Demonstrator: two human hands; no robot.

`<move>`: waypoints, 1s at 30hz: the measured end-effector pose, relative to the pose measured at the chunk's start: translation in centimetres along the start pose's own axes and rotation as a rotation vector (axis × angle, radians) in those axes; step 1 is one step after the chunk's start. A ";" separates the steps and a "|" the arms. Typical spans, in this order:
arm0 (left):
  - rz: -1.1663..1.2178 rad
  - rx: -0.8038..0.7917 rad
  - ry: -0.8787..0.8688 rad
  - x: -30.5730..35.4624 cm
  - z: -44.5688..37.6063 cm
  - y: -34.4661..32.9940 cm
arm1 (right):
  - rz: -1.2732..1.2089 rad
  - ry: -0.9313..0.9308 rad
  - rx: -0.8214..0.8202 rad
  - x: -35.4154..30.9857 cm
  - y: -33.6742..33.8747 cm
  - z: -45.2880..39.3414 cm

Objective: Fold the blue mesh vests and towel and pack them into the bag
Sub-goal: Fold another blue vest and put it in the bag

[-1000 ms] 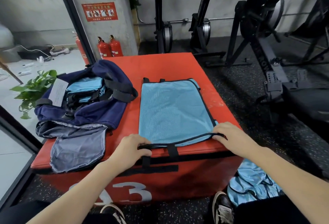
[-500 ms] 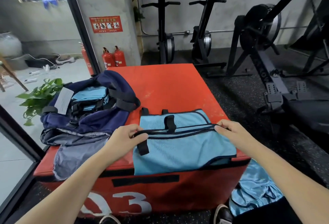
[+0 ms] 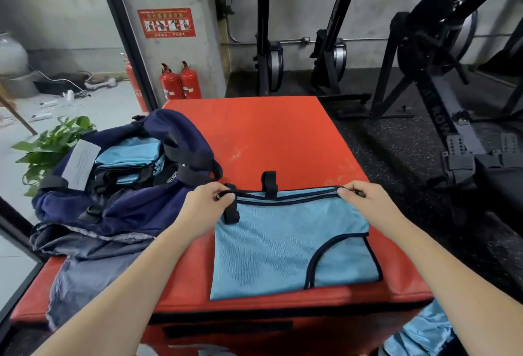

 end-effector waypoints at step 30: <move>0.105 0.136 -0.136 0.5 -0.9 -3.9 | 0.559 0.335 -0.328 -2.7 -9.4 -0.6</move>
Point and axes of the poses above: each hand's wrist, its own z-axis away from the middle knuckle, its own y-axis out of the back of the hand, x = y × z, the point moved 1 cm from there along -z, towards the middle knuckle, and after that the axes turned 7 degrees about y, right-handed, at the moved point
